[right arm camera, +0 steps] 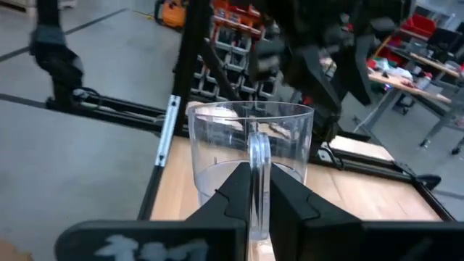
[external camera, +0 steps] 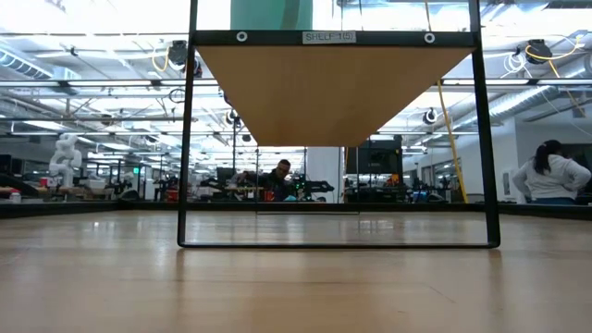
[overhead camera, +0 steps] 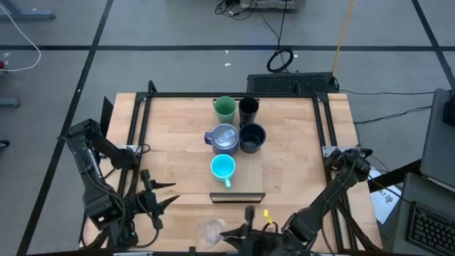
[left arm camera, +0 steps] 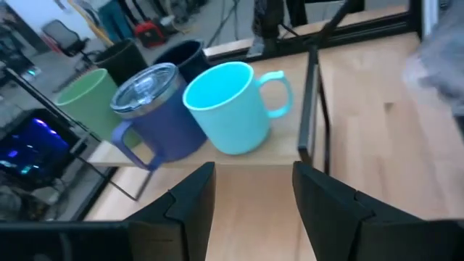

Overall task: Stack small to large cups/mugs on shelf
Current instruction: Put the transparent mug on the shelf

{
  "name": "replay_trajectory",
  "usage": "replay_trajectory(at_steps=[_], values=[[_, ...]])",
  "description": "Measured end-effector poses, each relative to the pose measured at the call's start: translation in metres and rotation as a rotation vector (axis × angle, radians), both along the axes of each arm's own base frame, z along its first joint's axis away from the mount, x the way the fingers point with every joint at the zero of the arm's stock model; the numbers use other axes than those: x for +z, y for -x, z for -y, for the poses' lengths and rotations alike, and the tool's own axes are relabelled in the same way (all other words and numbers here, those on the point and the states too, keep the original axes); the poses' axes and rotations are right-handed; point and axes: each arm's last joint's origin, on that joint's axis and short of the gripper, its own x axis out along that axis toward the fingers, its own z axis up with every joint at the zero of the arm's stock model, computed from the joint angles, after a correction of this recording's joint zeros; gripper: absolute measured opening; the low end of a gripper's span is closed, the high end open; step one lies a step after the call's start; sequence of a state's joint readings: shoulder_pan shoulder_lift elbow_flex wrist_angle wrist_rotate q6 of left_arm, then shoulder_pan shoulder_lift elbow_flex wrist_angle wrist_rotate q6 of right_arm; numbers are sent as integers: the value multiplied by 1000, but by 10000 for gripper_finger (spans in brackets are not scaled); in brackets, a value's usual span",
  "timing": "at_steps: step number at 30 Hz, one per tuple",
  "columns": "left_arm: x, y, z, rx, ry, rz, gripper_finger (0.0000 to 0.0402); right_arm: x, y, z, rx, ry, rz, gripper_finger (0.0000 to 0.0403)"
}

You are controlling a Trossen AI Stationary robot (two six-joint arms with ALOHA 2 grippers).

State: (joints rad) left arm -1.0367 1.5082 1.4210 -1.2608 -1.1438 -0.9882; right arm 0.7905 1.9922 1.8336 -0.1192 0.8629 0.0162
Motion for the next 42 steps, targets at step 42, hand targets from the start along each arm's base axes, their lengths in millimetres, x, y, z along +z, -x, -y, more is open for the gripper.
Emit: replay_trajectory(at_steps=[42], values=[[-52, -15, -18, -226, 3, 67, 186, -13, 40, 52, -12, 38, 73, 18]])
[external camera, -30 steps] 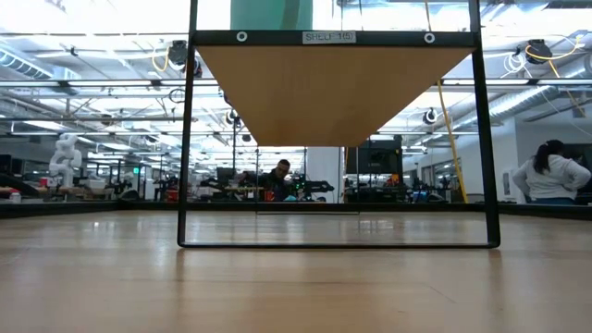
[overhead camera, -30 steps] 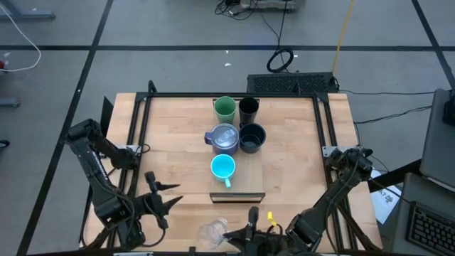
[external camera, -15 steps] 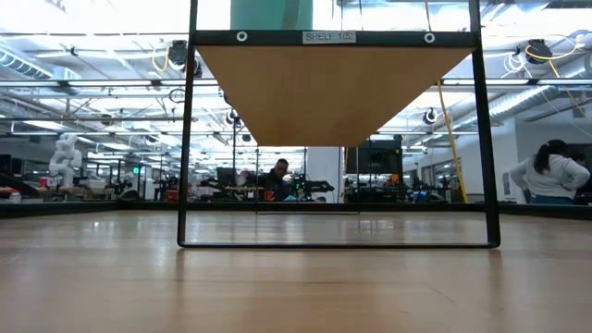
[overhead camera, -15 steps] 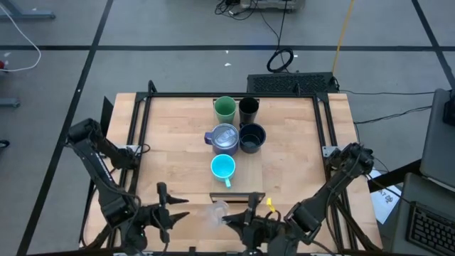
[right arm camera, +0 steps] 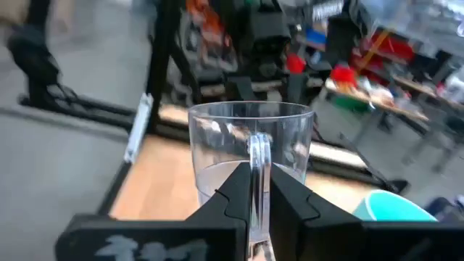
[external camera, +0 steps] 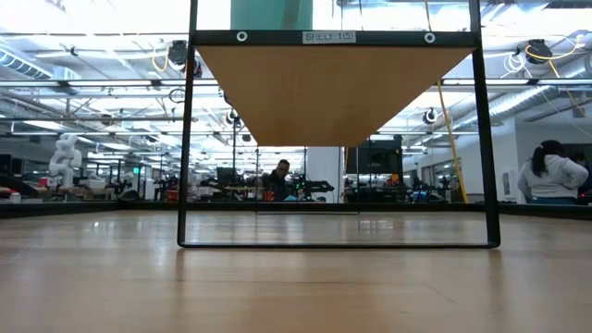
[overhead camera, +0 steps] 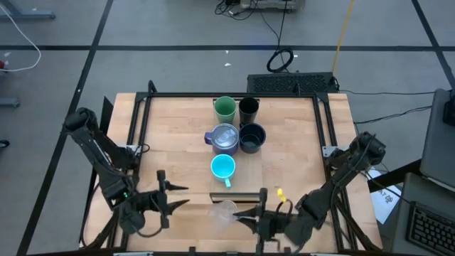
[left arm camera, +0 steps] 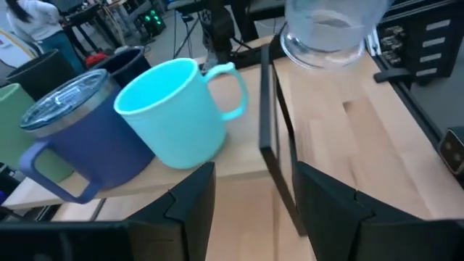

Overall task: Stack small to large cups/mugs on shelf
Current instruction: Put the transparent mug on the shelf

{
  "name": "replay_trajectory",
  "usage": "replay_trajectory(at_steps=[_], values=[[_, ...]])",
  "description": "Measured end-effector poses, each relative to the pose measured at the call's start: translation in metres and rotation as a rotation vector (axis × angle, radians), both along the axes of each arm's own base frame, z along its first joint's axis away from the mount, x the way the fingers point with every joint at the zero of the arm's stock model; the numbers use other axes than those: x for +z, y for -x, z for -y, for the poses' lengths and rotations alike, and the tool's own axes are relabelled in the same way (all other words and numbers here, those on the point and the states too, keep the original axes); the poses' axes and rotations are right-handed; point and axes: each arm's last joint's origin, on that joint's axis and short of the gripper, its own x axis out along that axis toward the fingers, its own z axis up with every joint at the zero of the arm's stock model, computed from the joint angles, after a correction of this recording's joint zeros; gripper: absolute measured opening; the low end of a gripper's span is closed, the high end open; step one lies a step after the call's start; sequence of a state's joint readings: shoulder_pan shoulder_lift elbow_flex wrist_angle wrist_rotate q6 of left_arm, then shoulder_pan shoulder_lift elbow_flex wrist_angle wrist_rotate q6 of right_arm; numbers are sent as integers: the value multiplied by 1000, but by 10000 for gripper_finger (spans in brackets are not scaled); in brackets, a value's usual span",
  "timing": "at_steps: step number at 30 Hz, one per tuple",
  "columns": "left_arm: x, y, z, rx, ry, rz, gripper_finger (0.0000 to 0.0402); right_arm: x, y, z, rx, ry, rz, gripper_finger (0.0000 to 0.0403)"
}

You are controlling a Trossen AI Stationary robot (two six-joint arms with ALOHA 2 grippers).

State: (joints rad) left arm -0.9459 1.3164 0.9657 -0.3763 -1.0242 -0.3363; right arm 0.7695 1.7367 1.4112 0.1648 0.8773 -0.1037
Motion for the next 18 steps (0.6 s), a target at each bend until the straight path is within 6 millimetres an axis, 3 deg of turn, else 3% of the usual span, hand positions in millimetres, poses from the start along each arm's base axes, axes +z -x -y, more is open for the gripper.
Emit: replay_trajectory(at_steps=[5, 10, 18], values=[[3, -1, -14, -13, 5, 24, 186, -22, 25, 29, 41, -68, 192, 18], [3, -1, -31, -9, 21, 53, 186, -51, 52, 58, 30, -98, 256, 18], [10, 3, -54, 23, 11, 85, 186, -62, 79, 90, 8, -106, 323, 18]])
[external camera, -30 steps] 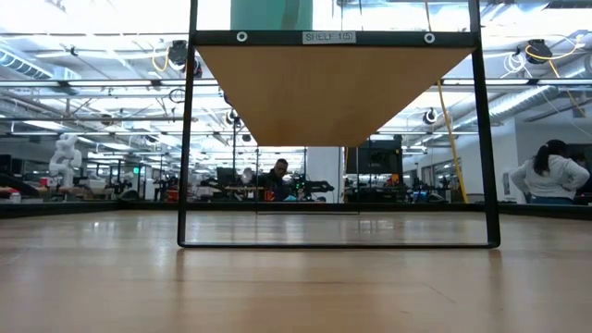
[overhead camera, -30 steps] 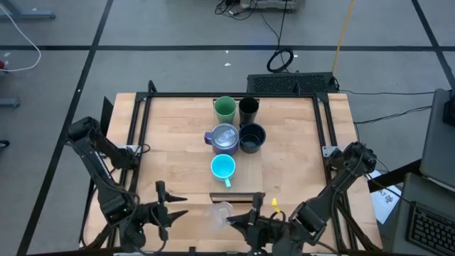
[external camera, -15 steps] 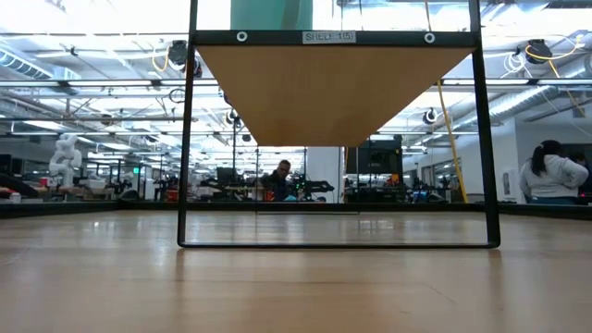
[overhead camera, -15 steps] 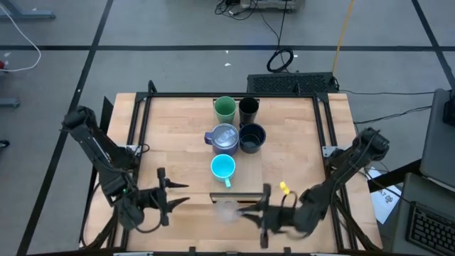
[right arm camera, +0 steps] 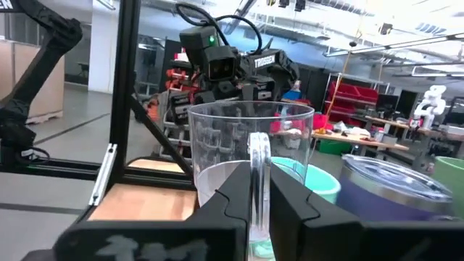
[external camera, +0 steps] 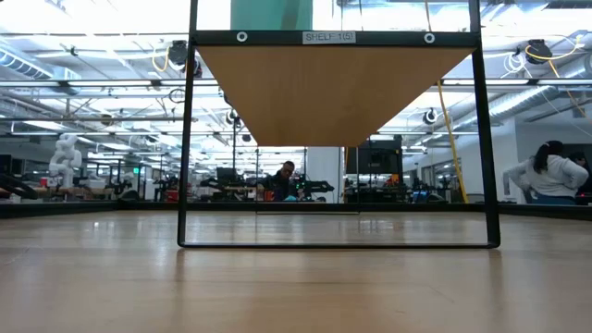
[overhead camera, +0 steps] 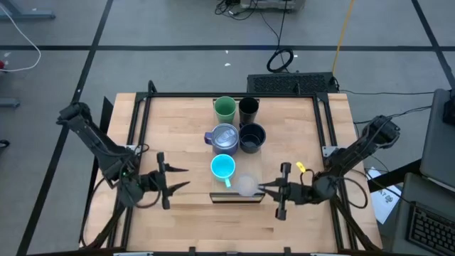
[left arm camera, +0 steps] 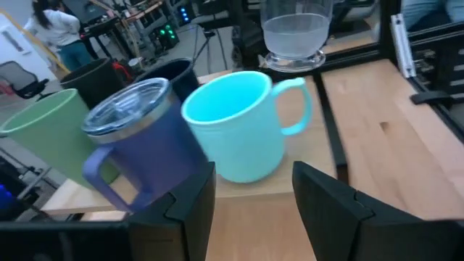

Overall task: Stack small to large cups/mugs on shelf
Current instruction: Put the transparent mug on the shelf

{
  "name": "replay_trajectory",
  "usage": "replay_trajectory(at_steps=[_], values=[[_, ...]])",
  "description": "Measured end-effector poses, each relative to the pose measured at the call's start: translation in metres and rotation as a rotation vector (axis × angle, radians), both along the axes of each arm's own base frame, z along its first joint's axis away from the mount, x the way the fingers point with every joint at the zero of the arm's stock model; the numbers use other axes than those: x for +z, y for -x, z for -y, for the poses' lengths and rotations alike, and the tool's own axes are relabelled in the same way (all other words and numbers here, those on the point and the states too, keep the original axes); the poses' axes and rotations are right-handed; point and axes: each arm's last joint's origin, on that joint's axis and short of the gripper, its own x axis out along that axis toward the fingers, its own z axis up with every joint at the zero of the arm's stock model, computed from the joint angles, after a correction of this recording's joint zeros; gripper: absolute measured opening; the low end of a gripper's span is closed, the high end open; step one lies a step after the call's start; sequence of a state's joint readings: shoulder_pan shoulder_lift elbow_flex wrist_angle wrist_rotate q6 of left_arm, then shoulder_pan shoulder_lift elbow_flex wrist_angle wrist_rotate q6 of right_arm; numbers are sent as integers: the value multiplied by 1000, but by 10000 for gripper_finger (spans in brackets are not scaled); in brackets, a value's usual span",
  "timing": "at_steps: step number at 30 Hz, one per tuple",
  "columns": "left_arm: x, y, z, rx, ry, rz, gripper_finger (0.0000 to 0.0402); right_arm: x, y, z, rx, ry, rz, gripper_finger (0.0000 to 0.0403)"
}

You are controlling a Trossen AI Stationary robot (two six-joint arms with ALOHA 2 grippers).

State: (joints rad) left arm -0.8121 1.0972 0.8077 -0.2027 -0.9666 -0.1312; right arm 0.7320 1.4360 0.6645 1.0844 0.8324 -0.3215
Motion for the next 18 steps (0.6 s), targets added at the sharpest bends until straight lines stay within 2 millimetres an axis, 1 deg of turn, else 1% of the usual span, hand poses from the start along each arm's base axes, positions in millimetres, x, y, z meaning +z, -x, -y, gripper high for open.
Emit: replay_trajectory(at_steps=[6, 13, 18], values=[[4, -3, -9, 8, -24, -4, 186, -14, 6, 16, -24, 0, -21, 18], [3, -13, -21, 5, -33, -34, 186, -26, 6, 33, -75, -15, -25, 18], [4, -18, -26, -8, -34, -40, 186, -33, 5, 41, -101, -34, -39, 18]])
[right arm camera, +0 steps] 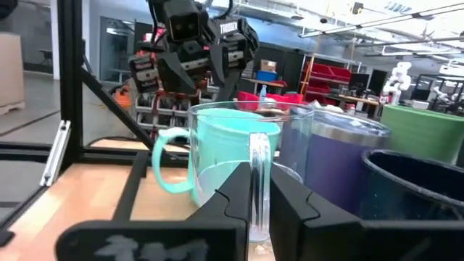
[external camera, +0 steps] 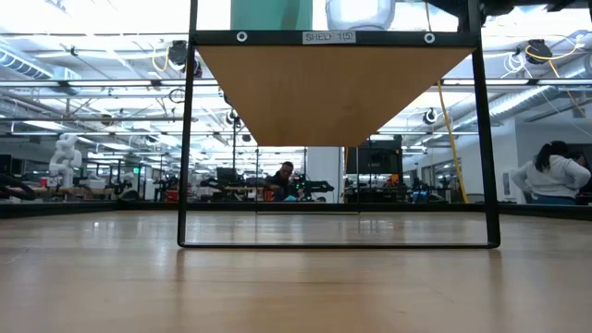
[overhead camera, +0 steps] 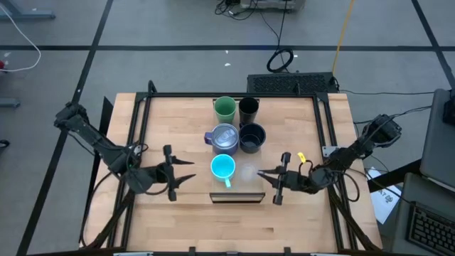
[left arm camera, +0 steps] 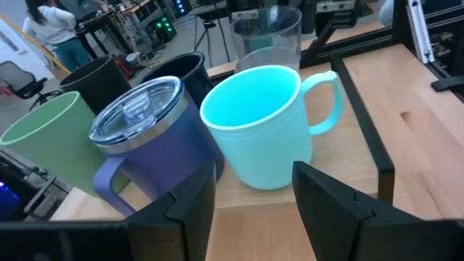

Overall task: Stack small to large cups/mugs on shelf
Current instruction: Put the transparent mug on the shelf, then return to Home Position

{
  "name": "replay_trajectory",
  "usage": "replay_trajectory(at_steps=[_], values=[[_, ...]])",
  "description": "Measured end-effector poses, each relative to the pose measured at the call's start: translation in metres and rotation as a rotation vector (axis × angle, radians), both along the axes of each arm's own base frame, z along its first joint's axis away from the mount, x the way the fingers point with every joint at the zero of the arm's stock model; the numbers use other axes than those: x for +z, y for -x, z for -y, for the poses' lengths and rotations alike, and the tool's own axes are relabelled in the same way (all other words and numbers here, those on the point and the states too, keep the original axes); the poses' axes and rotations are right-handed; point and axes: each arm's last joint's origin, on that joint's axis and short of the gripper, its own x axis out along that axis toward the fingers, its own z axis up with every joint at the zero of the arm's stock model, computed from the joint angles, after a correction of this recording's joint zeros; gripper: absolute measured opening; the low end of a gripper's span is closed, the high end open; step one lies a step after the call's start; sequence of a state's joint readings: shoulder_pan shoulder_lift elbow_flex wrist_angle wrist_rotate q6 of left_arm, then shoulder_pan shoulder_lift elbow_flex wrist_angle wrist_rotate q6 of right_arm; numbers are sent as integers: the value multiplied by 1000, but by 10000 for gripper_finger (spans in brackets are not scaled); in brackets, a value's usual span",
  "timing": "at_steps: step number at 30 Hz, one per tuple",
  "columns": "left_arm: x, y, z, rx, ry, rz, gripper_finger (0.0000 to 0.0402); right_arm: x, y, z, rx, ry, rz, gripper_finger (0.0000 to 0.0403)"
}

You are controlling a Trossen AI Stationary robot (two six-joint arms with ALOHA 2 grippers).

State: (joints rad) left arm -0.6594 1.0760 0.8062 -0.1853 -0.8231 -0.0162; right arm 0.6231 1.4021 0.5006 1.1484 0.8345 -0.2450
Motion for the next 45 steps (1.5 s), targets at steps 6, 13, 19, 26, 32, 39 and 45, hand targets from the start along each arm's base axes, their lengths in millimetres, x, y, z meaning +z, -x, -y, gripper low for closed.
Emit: replay_trajectory(at_steps=[6, 13, 19, 26, 32, 39, 45], values=[[0, -3, -3, -17, -2, -7, 186, -4, -1, 4, -16, 2, -18, 18], [0, -4, -3, -27, -10, -11, 186, -9, -3, 6, -21, -26, -55, 18], [0, -4, -3, -29, -15, -12, 186, -9, -3, 6, -22, -19, -56, 25], [0, -4, -3, -29, -15, -12, 186, -10, -3, 6, -28, -17, -62, 41], [0, -4, -3, -29, -15, -12, 186, -11, -2, 8, -102, -22, -74, 71], [0, -4, -3, -47, -18, -18, 186, -7, 0, 9, -102, -14, -74, 117], [0, -6, -6, -34, -23, -19, 186, 4, 11, 8, -71, -10, -84, 134]])
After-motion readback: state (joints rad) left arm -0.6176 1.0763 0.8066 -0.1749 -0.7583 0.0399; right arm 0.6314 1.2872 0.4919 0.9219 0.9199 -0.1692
